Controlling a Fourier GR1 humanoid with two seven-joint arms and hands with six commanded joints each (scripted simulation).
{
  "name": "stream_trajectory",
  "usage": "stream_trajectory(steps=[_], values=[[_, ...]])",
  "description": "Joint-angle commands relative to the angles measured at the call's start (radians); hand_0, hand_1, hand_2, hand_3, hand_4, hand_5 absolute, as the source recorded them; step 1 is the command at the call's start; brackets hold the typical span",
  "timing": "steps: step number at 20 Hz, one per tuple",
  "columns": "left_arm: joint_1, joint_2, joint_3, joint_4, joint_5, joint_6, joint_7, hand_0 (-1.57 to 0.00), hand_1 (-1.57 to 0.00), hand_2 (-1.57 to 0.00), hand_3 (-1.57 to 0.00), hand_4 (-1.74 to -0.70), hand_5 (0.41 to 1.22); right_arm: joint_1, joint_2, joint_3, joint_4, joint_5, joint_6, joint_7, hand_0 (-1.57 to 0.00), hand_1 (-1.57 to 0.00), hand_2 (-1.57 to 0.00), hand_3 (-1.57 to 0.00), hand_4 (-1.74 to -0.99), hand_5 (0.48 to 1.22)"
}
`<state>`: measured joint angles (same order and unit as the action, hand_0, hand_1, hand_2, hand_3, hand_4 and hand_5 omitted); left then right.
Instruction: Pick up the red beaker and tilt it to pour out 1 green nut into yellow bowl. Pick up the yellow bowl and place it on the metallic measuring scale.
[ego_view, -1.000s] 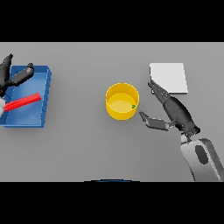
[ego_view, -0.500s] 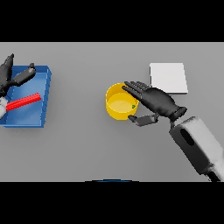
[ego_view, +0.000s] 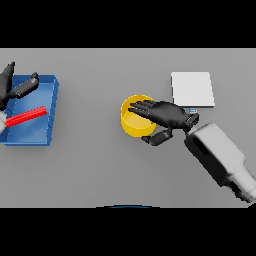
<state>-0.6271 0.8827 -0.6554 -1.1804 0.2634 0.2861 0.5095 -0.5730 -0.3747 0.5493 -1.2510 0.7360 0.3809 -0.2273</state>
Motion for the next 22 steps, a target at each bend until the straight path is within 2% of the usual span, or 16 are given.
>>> stream_trajectory(steps=[1, 2, 4, 9, 13, 15, 16, 17, 18, 19, 20, 21, 22], values=[[-0.005, -0.006, -0.002, 0.003, -0.001, 0.001, 0.006, 0.0, 0.0, 0.0, 0.0, -0.79, 0.732, -0.018, 0.014, 0.006, 0.02, 0.002, 0.008, 0.011, 0.0, 0.0, 0.0, 0.0, -1.25, 0.681], [0.005, -0.005, -0.004, 0.004, -0.004, 0.004, -0.01, 0.0, 0.0, 0.0, 0.0, -0.8, 0.733, -0.038, 0.029, 0.018, 0.046, 0.011, 0.018, 0.026, 0.0, 0.0, 0.0, 0.0, -1.26, 0.679], [-0.005, -0.003, -0.001, 0.001, -0.006, 0.009, -0.002, 0.0, 0.0, 0.0, 0.0, -0.8, 0.734, -0.051, 0.032, 0.036, 0.082, 0.027, 0.025, 0.02, 0.0, 0.0, 0.0, 0.0, -1.281, 0.674], [-0.002, 0.006, 0.007, 0.004, 0.003, 0.0, -0.004, 0.0, 0.0, 0.0, 0.0, -0.8, 0.736, -0.083, 0.041, 0.071, 0.113, 0.045, 0.074, 0.031, 0.0, 0.0, 0.0, 0.0, -1.306, 0.681], [-0.001, 0.002, 0.004, 0.005, -0.002, 0.005, -0.007, 0.0, 0.0, 0.0, 0.0, -0.79, 0.729, -0.094, 0.045, 0.089, 0.13, 0.063, 0.075, 0.034, 0.0, 0.0, 0.0, -0.01, -1.308, 0.729], [-0.011, -0.003, 0.001, 0.015, -0.008, 0.001, -0.015, 0.0, 0.0, 0.0, 0.0, -0.79, 0.725, -0.102, 0.055, 0.097, 0.144, 0.076, 0.081, 0.064, -0.02, -0.04, -0.07, -0.09, -1.339, 0.784], [-0.002, 0.007, 0.005, 0.008, -0.004, 0.001, -0.023, 0.0, 0.0, 0.0, 0.0, -0.79, 0.723, -0.103, 0.048, 0.102, 0.145, 0.08, 0.081, 0.056, -0.09, -0.11, -0.13, -0.16, -1.362, 0.82], [0.0, 0.004, 0.001, 0.003, -0.005, 0.001, -0.013, 0.0, 0.0, 0.0, 0.0, -0.79, 0.722, -0.108, 0.049, 0.108, 0.147, 0.083, 0.087, 0.047, -0.26, -0.24, -0.23, -0.25, -1.387, 0.9], [-0.012, -0.004, 0.007, 0.027, -0.002, -0.003, -0.018, 0.0, 0.0, 0.0, 0.0, -0.79, 0.723, -0.105, 0.047, 0.11, 0.143, 0.08, 0.093, 0.038, -0.51, -0.44, -0.39, -0.36, -1.425, 0.964], [-0.001, 0.002, 0.009, 0.016, 0.001, 0.0, -0.021, 0.0, 0.0, 0.0, 0.0, -0.8, 0.725, -0.103, 0.04, 0.109, 0.144, 0.081, 0.095, 0.032, -0.72, -0.66, -0.62, -0.47, -1.488, 1.016], [-0.006, 0.002, 0.008, 0.013, -0.002, 0.003, -0.015, 0.0, 0.0, 0.0, 0.0, -0.8, 0.726, -0.105, 0.041, 0.114, 0.137, 0.077, 0.12, 0.047, -0.89, -0.85, -0.81, -0.59, -1.534, 1.057], [-0.003, 0.006, 0.015, 0.019, 0.007, -0.003, -0.021, 0.0, 0.0, 0.0, 0.0, -0.8, 0.727, -0.109, 0.035, 0.114, 0.134, 0.068, 0.143, 0.04, -1.03, -0.99, -0.97, -0.69, -1.571, 1.09], [-0.003, 0.006, 0.015, 0.02, 0.005, 0.0, -0.02, 0.0, 0.0, 0.0, 0.0, -0.8, 0.728, -0.111, 0.033, 0.117, 0.132, 0.065, 0.159, 0.045, -1.14, -1.11, -1.09, -0.87, -1.604, 1.116]])
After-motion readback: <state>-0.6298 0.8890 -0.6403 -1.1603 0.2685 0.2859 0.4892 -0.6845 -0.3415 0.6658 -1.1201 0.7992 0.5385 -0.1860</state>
